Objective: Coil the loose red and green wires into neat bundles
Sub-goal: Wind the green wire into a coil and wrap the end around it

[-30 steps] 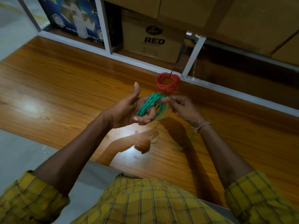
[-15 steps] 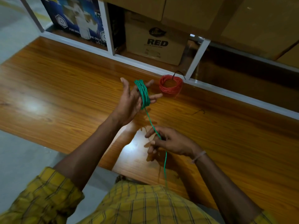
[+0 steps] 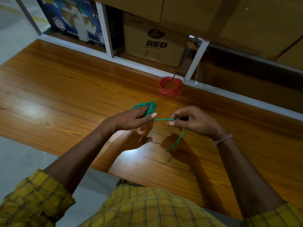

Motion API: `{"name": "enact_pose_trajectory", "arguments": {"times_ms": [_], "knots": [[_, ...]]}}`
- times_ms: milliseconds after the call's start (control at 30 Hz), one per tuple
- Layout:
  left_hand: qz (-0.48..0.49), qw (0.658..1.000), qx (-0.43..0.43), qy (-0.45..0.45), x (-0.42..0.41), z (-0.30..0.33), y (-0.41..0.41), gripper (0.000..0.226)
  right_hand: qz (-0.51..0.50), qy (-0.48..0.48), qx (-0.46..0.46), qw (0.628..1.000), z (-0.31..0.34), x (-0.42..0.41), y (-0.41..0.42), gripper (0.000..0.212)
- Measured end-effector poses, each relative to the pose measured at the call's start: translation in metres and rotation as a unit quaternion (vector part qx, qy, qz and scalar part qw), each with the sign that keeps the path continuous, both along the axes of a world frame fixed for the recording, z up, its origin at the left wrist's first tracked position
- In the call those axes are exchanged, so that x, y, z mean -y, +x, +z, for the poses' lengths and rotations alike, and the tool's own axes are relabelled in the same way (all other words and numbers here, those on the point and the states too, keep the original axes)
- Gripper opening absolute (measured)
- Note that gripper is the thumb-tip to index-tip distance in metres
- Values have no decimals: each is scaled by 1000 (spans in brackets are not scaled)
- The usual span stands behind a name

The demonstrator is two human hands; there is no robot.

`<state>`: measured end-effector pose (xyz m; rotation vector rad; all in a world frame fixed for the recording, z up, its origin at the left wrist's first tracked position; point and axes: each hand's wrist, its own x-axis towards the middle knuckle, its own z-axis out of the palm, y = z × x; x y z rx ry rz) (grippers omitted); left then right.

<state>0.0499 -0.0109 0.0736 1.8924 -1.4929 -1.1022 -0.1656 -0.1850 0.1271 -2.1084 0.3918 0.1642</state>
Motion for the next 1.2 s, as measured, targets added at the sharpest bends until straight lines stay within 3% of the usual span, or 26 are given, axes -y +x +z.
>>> {"name": "enact_pose_trajectory", "arguments": {"times_ms": [100, 267, 533, 800, 867, 1000, 1100, 1167, 1200], "knots": [[-11, 996, -92, 15, -4, -2, 1, 57, -8, -112, 27, 993, -1, 14, 5, 6], [-28, 973, -225, 39, -7, 4, -1, 44, 24, -310, 105, 945, -17, 36, 18, 7], [-46, 890, -453, -19, -5, 12, -7, 56, -9, -404, 61, 913, -43, 23, 36, 25], [53, 737, -666, -104, 1, 14, 3, 59, -14, -299, 29, 954, -80, -3, 28, 44], [80, 709, -689, -128, 5, 11, 6, 57, 3, -255, 27, 967, -87, -15, 27, 39], [122, 683, -702, -159, 11, 9, 8, 46, 34, -102, -28, 994, -70, -47, 23, 9], [160, 662, -709, -182, 15, 1, 15, 41, 37, 1, -69, 997, -64, -62, 19, 11], [184, 687, -678, -186, 18, -1, 18, 40, 51, 26, -72, 996, -56, -71, 19, 16], [200, 719, -641, -177, 18, 0, 16, 45, 63, 21, -69, 995, -52, -74, 20, 18]]}}
